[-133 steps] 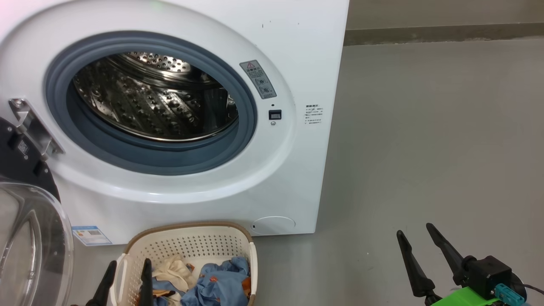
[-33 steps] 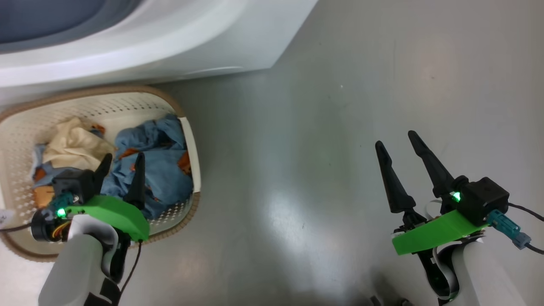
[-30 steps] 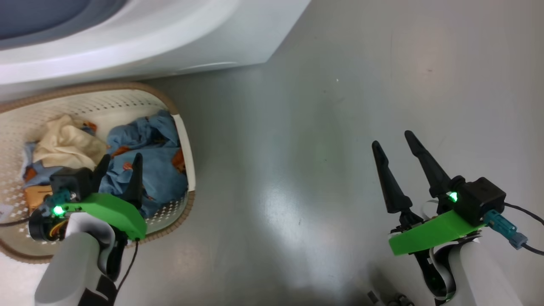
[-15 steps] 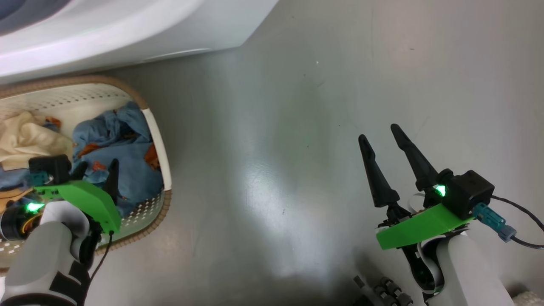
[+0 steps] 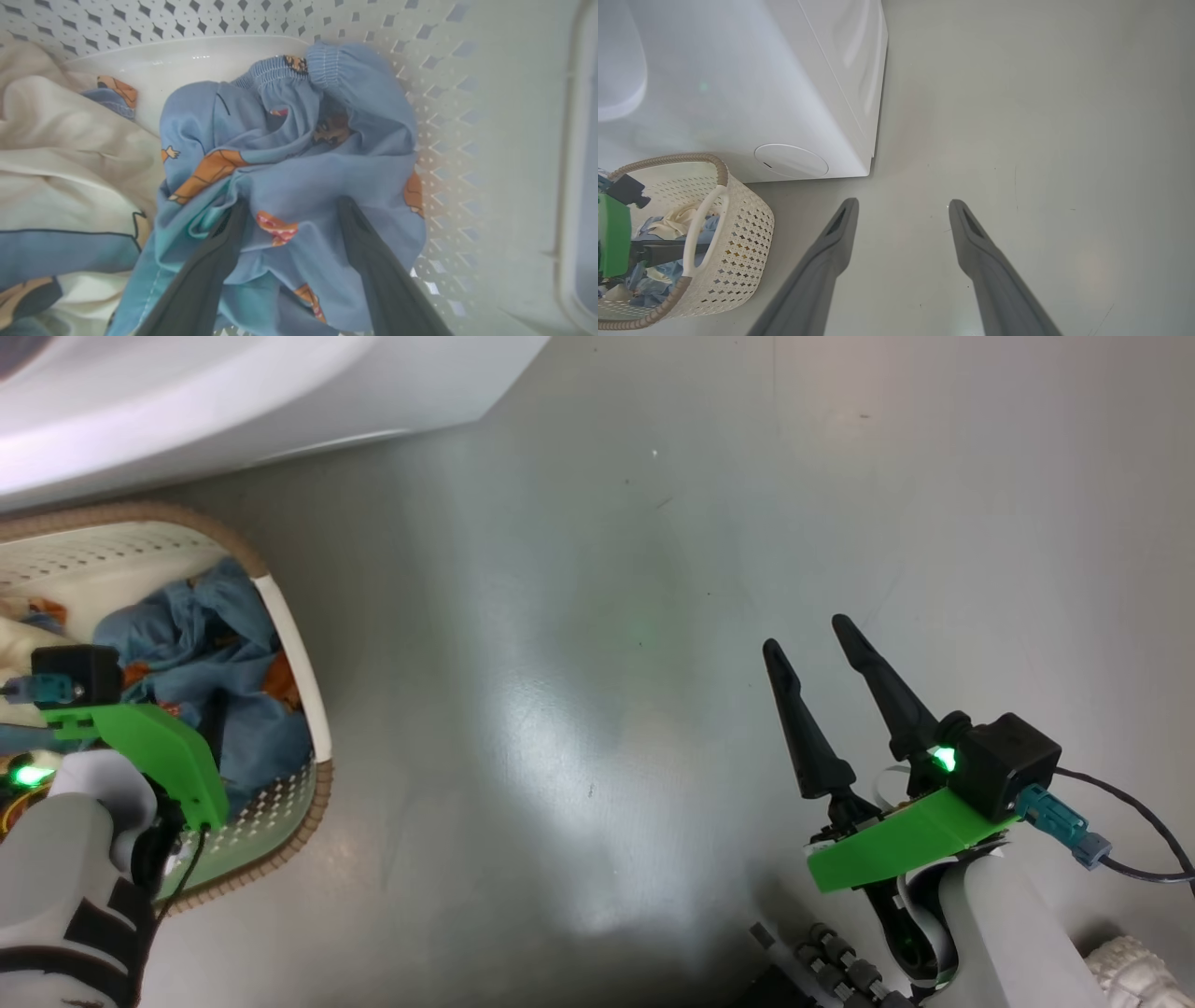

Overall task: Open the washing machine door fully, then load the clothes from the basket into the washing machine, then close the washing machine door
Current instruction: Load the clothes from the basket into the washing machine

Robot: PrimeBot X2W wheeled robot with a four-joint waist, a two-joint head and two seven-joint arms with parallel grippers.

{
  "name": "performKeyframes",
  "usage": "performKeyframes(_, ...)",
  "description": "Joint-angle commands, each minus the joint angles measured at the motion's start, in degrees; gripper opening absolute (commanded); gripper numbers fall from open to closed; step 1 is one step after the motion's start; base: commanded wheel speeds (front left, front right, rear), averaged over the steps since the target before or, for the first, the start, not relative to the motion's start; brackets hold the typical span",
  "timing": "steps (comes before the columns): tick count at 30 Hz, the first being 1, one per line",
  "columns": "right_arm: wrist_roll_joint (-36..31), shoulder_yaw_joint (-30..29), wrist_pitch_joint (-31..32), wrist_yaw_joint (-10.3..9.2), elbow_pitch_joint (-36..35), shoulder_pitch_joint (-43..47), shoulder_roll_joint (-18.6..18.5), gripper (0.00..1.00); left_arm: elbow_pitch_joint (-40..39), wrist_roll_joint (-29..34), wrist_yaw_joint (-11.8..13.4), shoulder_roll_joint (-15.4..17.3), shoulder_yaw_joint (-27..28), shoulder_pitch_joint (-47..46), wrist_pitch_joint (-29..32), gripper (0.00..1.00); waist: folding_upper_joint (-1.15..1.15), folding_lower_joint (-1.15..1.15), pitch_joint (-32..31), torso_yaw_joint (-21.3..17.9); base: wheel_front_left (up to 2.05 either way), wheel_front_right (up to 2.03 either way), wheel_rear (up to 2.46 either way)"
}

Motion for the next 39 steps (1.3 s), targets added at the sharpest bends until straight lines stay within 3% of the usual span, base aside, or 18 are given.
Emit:
performKeyframes(1, 1.0, 1.5, -0.7, 0.35, -0.8, 1.1, 0.3, 1.0, 0.8, 0.6, 0.4, 2.5, 0.5, -0.1, 1.2, 1.0, 0.0, 0.0, 0.3, -0.4, 0.0, 0.0, 0.0)
performKeyframes(10, 1.0, 1.6, -0.7, 0.35, -0.5, 0.9, 0.4, 1.0, 3.7, 1.2, 0.2, 2.2, -1.7, -2.4, 4.6, 1.0, 0.0, 0.0, 0.2, -0.6, 0.0, 0.0, 0.0)
performKeyframes(14, 1.1, 1.6, -0.7, 0.35, -0.5, 0.7, 0.5, 1.0, 5.4, 1.4, 0.1, 2.0, -3.0, -2.8, 6.9, 0.0, 0.0, 0.0, -0.2, -0.8, 0.0, 0.0, 0.0)
performKeyframes(22, 0.7, 0.3, -0.7, 0.35, -0.7, 1.0, 0.5, 1.0, 6.2, 0.4, -0.1, 0.9, -3.9, -2.1, 6.2, 0.0, 0.0, 0.0, -2.4, 0.1, 0.0, 0.0, 0.0)
performKeyframes(39, 0.2, -1.1, -0.7, 0.35, -0.4, 2.6, -2.1, 1.0, -0.3, -7.2, -0.2, -2.7, -5.2, 7.7, -8.2, 0.0, 0.0, 0.0, -13.6, 6.1, 0.0, 0.0, 0.0)
